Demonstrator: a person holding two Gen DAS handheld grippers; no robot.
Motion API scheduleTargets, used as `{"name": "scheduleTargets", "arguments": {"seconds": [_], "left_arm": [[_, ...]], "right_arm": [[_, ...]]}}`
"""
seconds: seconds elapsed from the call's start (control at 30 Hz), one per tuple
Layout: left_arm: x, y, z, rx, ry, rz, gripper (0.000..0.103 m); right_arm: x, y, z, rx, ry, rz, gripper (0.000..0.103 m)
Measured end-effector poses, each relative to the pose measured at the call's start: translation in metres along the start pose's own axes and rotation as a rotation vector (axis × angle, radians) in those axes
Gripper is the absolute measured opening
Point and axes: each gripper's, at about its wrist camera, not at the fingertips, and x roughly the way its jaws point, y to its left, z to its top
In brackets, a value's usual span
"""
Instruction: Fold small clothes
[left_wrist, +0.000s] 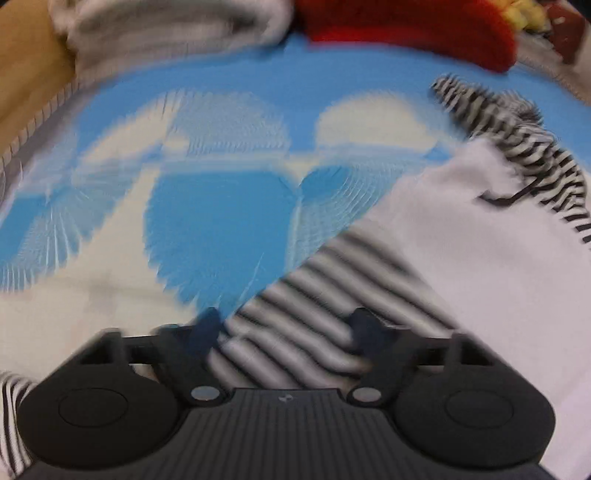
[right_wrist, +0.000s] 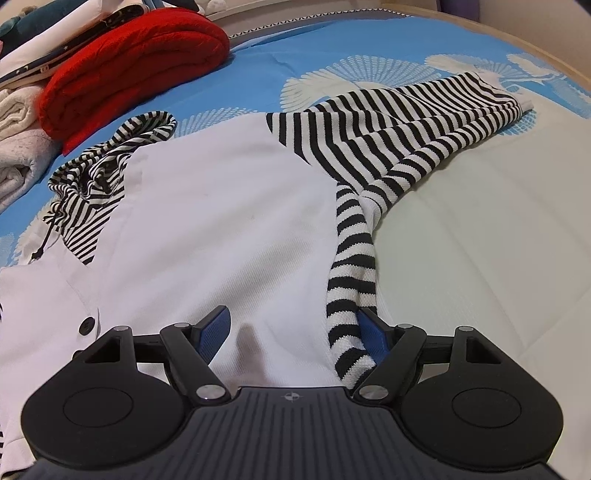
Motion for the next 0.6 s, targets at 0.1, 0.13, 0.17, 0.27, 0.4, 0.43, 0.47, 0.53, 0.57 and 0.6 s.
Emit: {"name": "scheduleTargets", "arguments": {"seconds": [0.1,0.13,0.17,0.27,0.4,0.43,0.47,0.53,0.57,0.6], "left_arm": [[-0.016,-0.024,0.003,0.110,-0.032,0.006,0.002],[-0.024,-0.025,0.006,0.133,-0.091,0.044,0.002],[-0.031,-0.018,0.014,0.098,-0.136,0.078,0.001],[-0.029,0.015,0.032,-0.110,-0.187,0.058,0.002],[-0.009,0.031,0.019,-0.189,-0.091,0.139,0.044],[-0.021,0.041,0.009,-0.257,-0.132,0.106,0.059],[-0.039,0.056,-0.004,-0.349,-0.183,0.063,0.079],[-0.077,0.087,-0.032,-0.542,-0.267,0.012,0.085],[-0.094,0.103,-0.050,-0.653,-0.285,-0.014,0.085],[-0.108,0.118,-0.068,-0.763,-0.288,-0.041,0.085]], "right_arm": [[0.001,0.001,0.001,-0.009,0.006,-0.003,0.079],[0.001,0.001,0.000,-0.012,0.007,-0.005,0.079],[0.001,0.001,0.000,-0.015,0.008,-0.007,0.079],[0.002,0.002,0.001,-0.016,0.011,-0.002,0.079],[0.001,-0.002,0.003,-0.019,0.020,0.009,0.079],[-0.001,-0.004,0.003,-0.012,0.022,0.019,0.079],[-0.002,-0.007,0.004,-0.003,0.024,0.029,0.079],[-0.002,-0.011,0.005,0.015,0.033,0.047,0.079],[-0.003,-0.013,0.005,0.025,0.037,0.054,0.079],[-0.003,-0.014,0.005,0.031,0.039,0.057,0.079]]}}
